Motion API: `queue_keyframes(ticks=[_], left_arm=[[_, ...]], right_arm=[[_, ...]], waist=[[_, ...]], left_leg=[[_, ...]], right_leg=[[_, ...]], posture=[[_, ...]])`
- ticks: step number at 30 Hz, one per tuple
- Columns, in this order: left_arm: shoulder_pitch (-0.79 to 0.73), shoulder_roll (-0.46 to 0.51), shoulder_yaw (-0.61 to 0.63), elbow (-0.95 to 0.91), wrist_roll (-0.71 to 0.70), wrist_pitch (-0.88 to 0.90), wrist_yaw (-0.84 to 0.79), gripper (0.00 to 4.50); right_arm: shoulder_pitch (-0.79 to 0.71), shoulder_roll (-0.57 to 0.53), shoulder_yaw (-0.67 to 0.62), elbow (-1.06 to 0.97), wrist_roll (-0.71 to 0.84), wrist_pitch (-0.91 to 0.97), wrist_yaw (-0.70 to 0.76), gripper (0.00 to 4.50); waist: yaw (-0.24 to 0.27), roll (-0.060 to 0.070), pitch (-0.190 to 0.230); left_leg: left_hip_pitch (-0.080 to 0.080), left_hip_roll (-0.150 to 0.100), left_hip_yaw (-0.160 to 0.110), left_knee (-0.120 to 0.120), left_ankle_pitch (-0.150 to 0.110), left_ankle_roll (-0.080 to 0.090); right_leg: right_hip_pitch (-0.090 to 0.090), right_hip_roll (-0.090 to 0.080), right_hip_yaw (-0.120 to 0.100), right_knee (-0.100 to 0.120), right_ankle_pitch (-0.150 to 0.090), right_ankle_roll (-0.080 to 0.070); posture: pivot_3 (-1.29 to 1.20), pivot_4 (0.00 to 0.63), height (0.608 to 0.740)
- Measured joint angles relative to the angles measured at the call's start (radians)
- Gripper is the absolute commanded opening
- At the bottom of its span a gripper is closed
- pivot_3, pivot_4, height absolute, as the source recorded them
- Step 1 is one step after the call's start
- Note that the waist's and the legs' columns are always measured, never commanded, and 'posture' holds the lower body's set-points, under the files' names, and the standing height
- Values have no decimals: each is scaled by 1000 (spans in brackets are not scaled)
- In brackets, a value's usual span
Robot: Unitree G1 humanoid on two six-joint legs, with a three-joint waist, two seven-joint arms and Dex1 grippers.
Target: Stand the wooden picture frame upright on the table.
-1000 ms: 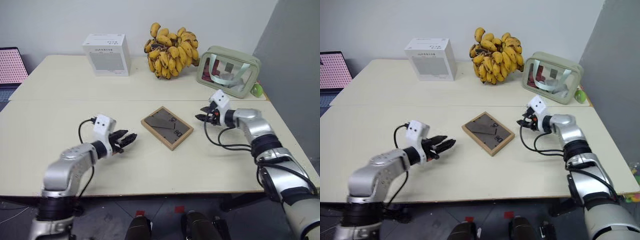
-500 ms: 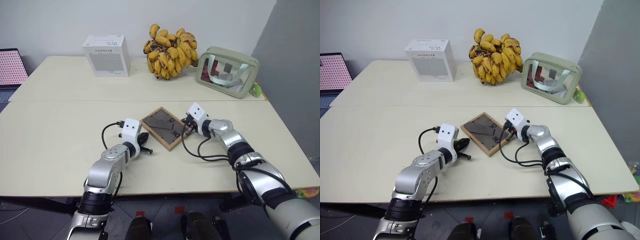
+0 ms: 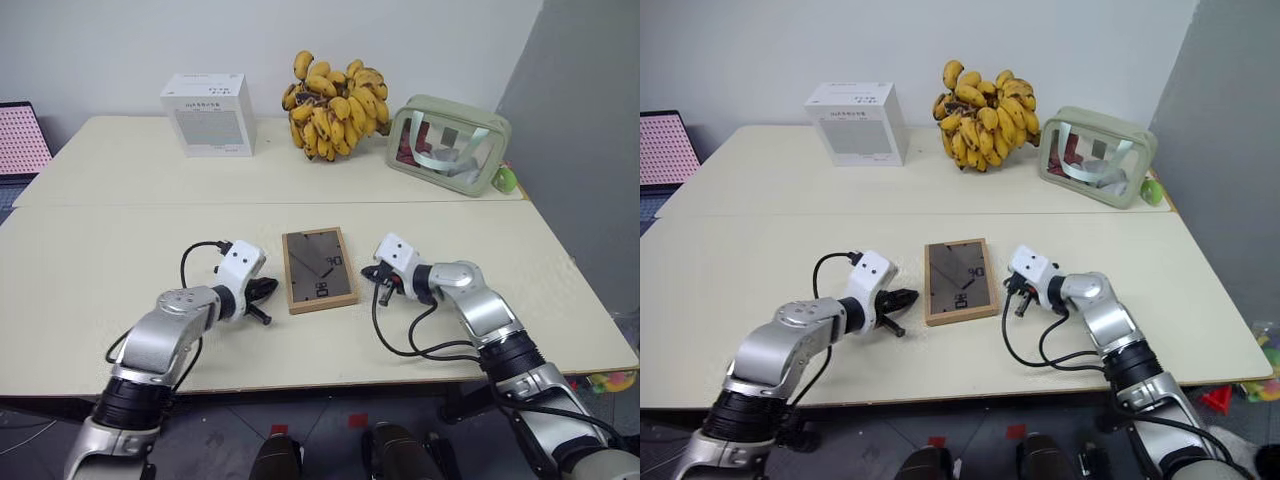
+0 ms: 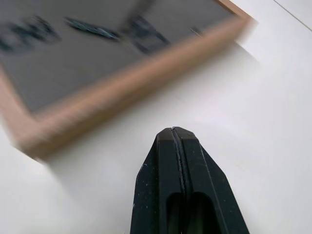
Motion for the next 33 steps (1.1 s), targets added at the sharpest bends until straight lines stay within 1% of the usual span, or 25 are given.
queue_keyframes(ticks=[1, 2, 3, 4, 6, 8, 12, 16, 19, 20, 23, 26, 30, 33], left_arm=[[-17, -2, 38, 29, -49, 52, -29, 489], [-42, 3, 93, 70, -133, 154, -81, 749], [-64, 16, 126, 103, -203, 252, -131, 936], [-97, 38, 169, 150, -300, 396, -198, 1227], [-120, 44, 187, 168, -344, 464, -223, 1632], [-185, 39, 227, 276, -399, 578, -241, 2031], [-225, 16, 263, 384, -405, 610, -228, 2916], [-211, -31, 261, 388, -408, 619, -215, 3744], [-172, -83, 286, 351, -428, 615, -199, 4386], [-164, -96, 291, 334, -431, 612, -195, 4451], [-132, -155, 305, 288, -444, 590, -167, 4451], [-124, -224, 336, 270, -446, 574, -111, 4451], [-132, -277, 373, 266, -456, 584, -51, 4451], [-125, -286, 385, 247, -474, 612, -22, 3936]], right_arm=[[-10, 5, -10, 26, 1, -11, -14, 0], [-30, 19, -22, 64, 3, -25, -33, 0], [-47, 31, -30, 90, 5, -40, -48, 0], [-78, 49, -35, 124, 7, -63, -66, 0], [-92, 57, -37, 135, 12, -76, -72, 0], [-111, 76, -39, 168, 15, -97, -86, 0], [-108, 96, -34, 189, 15, -103, -89, 0], [-99, 127, -29, 178, 17, -88, -99, 0], [-57, 180, -30, 111, 24, -2, -133, 0], [-42, 193, -28, 89, 24, 19, -138, 0], [2, 239, -16, 25, 22, 82, -168, 0], [5, 275, -18, 9, 22, 121, -201, 0], [2, 290, -19, 7, 23, 145, -222, 0], [0, 269, -29, 6, 23, 156, -226, 0]], waist=[[-1, 0, 0], [-4, 0, 0], [-6, 0, 0], [-10, 0, 0], [-11, 0, 0], [-8, 0, 0], [-3, 0, 0], [-3, 0, 0], [-2, 1, -1], [0, 2, -2], [4, 3, -3], [12, 3, -5], [25, 3, -7], [25, 3, -7]], left_leg=[[0, 0, 0, 0, 0, 0], [-1, 1, 0, 0, 0, 0], [-1, 1, 0, 0, 0, 0], [-1, 1, -1, -1, 0, 0], [-2, 1, -2, -1, 0, 0], [-4, 1, -3, -1, 0, 0], [-5, 0, -3, -1, 0, 0], [-4, 0, -2, -1, 0, 0], [-3, 1, -3, -1, 0, 0], [-3, 1, -3, -1, 0, 0], [0, -1, -2, -1, 0, 0], [1, -2, -2, 0, 0, 0], [2, -3, -2, 1, 0, 0], [1, -2, -1, 1, 0, 0]], right_leg=[[0, 0, 0, 0, 0, 0], [-1, 1, 0, 1, 2, 4], [-1, 1, 0, 1, 2, 4], [-1, 2, -1, 0, 2, 4], [-1, 2, -1, 0, 1, 3], [-1, 2, -3, -1, 1, 3], [-2, 0, -3, -1, 1, 3], [-2, 0, -2, -1, 1, 3], [-1, 0, -3, 1, 1, 2], [-1, 0, -3, 1, 1, 2], [2, -1, -2, 0, 1, 2], [3, -3, -2, 0, 2, 4], [4, -3, -1, -1, 2, 5], [4, -3, -1, -1, 3, 5]], posture=[[0, 150, 740], [0, 150, 740], [0, 150, 740], [0, 150, 740], [0, 150, 740], [0, 150, 740], [0, 150, 740], [0, 150, 740], [0, 150, 740], [0, 150, 740], [0, 150, 740], [0, 150, 740], [0, 150, 740], [0, 150, 740]])
